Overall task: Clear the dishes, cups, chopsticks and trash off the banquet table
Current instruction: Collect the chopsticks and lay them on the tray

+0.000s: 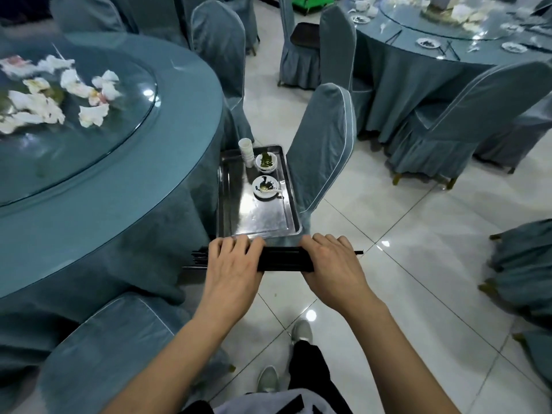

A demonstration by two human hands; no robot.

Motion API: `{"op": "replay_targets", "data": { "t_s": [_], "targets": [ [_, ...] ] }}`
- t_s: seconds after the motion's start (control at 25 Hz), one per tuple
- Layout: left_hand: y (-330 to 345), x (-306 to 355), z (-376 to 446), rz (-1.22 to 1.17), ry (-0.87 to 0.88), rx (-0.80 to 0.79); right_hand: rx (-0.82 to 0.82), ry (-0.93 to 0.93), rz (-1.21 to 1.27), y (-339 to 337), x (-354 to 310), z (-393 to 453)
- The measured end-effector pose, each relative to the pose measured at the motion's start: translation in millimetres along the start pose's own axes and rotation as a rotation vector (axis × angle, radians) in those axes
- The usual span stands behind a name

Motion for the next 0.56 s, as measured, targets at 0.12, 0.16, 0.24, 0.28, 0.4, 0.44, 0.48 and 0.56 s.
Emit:
{"op": "replay_targets", "data": {
  "t_s": [0.12, 0.16, 0.24, 0.28, 0.4, 0.44, 0.48, 0.56],
  "targets": [
    [14.7, -5.0, 29.4, 0.019, -0.041, -0.03, -0.038, -0.04, 0.059, 5.0, 15.3, 39.8],
    [19.4, -5.6, 40.4, 0.023, -0.052, -0.034, -0.063, -0.051, 0.069, 7.1, 21.1, 52.7],
    [30.2, -7.2, 65.4, 0.042, -0.077, -0.045, -0.099, -0.08, 0.077, 10.7, 32.7, 82.0],
    [37.2, -8.4, 78.6, 0.047, -0.093, -0.059, -0.118, -0.092, 0.086, 12.5, 39.7, 97.5],
    [58.2, -10.8, 115.2, 0.071, -0.15, -0.106, -0.168, -0.126, 0.118, 18.1, 60.2, 141.2],
    [64.5, -10.9, 123.8, 0.075, -0.168, -0.127, -0.189, -0.137, 0.132, 20.4, 65.8, 152.3],
    [70.2, -10.7, 130.8, 0.078, -0.184, -0.149, -0.214, -0.147, 0.141, 23.8, 70.7, 161.9],
    [80.1, -10.2, 143.9, 0.081, -0.205, -0.187, -0.256, -0.18, 0.133, 32.5, 79.2, 179.8]
  ]
}}
Point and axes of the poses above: each hand's wrist, its own z-axis towards the middle knuckle, its own y-axis out of the palm, x = y × z, the point moved 5 cm from there along z, towards the middle knuckle, and after that the axes turned 4 degrees about z, right-handed, at the moved point
